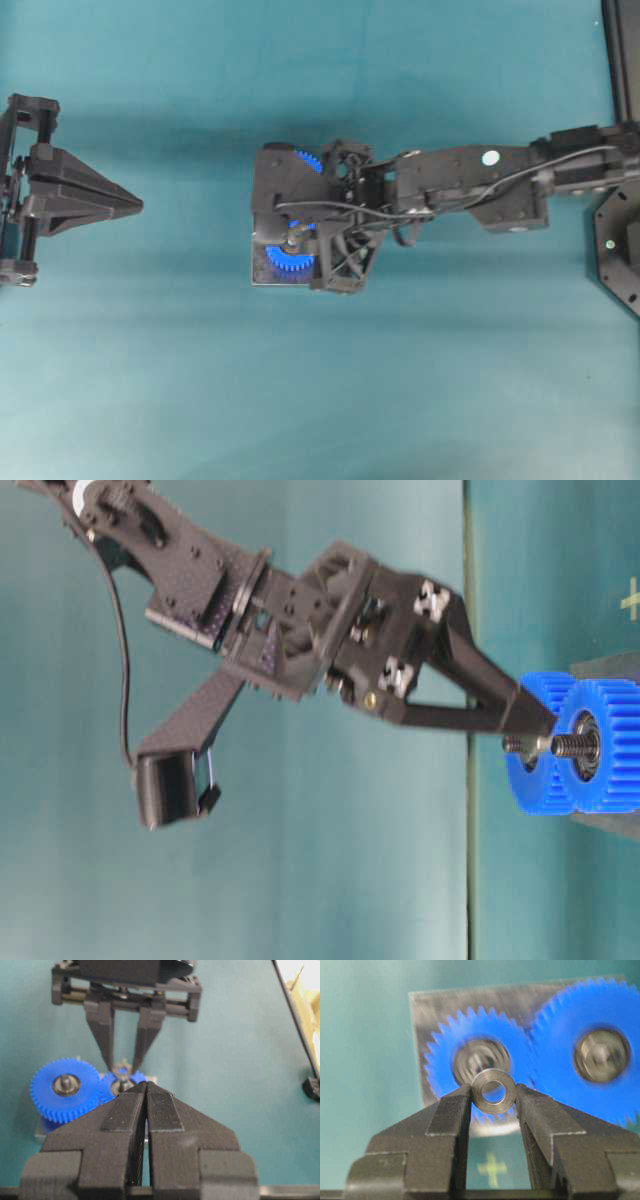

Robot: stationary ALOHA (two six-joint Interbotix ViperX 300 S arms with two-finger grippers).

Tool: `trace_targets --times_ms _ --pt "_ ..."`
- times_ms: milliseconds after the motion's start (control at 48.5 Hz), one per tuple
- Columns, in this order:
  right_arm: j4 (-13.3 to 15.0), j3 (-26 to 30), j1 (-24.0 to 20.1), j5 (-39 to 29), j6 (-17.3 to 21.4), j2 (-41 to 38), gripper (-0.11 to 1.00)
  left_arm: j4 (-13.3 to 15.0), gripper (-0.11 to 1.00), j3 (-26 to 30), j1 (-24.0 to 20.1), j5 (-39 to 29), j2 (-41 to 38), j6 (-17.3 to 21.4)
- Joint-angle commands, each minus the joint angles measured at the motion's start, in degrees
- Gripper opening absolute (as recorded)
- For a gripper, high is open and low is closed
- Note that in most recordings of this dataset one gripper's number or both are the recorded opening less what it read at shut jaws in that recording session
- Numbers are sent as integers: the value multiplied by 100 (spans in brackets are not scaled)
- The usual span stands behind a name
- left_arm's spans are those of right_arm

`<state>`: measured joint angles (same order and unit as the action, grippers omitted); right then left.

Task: Insert the washer onto the shaft.
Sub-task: 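Carry the washer over the lower blue gear, lower onto its shaft, release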

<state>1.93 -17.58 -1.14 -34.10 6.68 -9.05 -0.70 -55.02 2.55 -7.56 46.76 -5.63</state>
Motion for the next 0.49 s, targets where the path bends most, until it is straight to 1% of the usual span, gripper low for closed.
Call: trace_targets --times_ms 0,474 --pt "0 185 -26 18 -35 62 32 -18 0 62 0 70 9 9" --pt "0 281 -26 -9 -53 -132 32 -9 0 35 0 70 18 18"
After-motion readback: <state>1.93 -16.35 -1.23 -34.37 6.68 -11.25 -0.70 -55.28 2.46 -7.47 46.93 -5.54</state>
